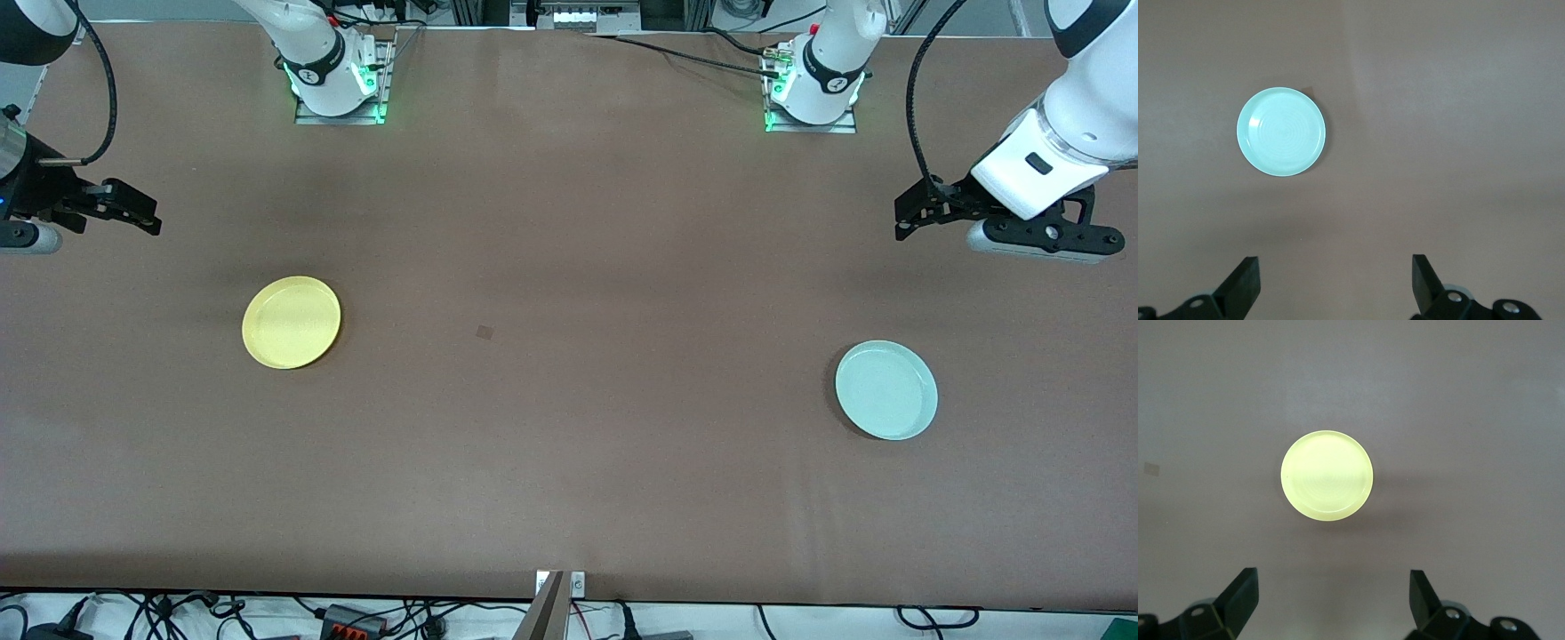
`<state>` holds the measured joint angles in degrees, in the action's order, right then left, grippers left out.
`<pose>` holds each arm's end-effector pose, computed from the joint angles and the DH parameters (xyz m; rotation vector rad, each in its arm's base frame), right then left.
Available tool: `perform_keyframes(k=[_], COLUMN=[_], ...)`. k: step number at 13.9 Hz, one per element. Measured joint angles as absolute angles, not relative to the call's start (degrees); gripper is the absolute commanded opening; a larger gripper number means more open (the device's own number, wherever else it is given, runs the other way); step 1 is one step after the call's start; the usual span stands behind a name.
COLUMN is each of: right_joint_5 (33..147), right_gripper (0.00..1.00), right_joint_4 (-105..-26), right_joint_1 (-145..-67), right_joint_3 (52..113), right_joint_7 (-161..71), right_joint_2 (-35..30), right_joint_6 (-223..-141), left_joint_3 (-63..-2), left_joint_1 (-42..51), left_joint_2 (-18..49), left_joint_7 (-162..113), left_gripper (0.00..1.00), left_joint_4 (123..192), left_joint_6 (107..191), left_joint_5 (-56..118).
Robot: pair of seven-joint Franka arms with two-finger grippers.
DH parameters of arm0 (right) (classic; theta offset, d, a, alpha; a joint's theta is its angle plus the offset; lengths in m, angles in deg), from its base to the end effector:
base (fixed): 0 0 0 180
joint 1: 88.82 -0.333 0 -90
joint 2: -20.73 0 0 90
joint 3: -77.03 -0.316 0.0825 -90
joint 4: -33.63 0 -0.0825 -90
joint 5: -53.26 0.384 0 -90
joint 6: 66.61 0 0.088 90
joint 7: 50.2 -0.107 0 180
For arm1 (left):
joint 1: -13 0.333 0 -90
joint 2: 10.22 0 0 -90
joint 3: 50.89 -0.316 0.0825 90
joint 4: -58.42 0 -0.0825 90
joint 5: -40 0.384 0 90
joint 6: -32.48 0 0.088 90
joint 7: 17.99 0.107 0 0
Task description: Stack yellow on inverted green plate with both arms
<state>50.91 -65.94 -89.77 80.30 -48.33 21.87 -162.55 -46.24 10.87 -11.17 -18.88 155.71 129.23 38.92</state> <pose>0.5508 -0.0266 0.5652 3.1029 -0.0042 -0.0697 0.5526 -0.0679 0.5835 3.1198 -0.1571 0.0093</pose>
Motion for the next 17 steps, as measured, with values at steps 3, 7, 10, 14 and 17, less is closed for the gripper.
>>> perform_keyframes(k=[3, 7, 10, 14, 17], right_joint_5=[50.9, 50.9, 50.9, 51.0, 51.6], right_gripper=[1.0, 1.0, 1.0, 1.0, 1.0], right_joint_4=[-65.9, -65.9, -65.9, -65.9, -65.9], right_joint_1=[-89.8, -89.7, -89.6, -89.7, -89.7], right_joint_3=[80.3, 80.3, 80.6, 80.6, 80.6], right_joint_7=[-48.3, -48.3, -48.3, -48.3, -48.3], right_joint_2=[21.9, 21.9, 21.9, 21.9, 21.9], right_joint_6=[-162.5, -162.5, -162.5, -162.3, -162.3], left_joint_3=[-46.2, -46.2, -46.2, -46.2, -46.5], left_joint_1=[10.9, 10.9, 10.9, 10.8, 11.0], left_joint_2=[-11.2, -11.2, -11.2, -11.2, -10.9], left_joint_7=[-18.9, -18.9, -18.9, -18.9, -19.0], left_gripper=[1.0, 1.0, 1.0, 1.0, 1.0], left_joint_4=[155.7, 155.7, 155.7, 155.7, 155.7], left_joint_6=[129.2, 129.2, 129.1, 128.1, 126.3], left_joint_5=[38.9, 38.9, 38.9, 38.9, 38.9])
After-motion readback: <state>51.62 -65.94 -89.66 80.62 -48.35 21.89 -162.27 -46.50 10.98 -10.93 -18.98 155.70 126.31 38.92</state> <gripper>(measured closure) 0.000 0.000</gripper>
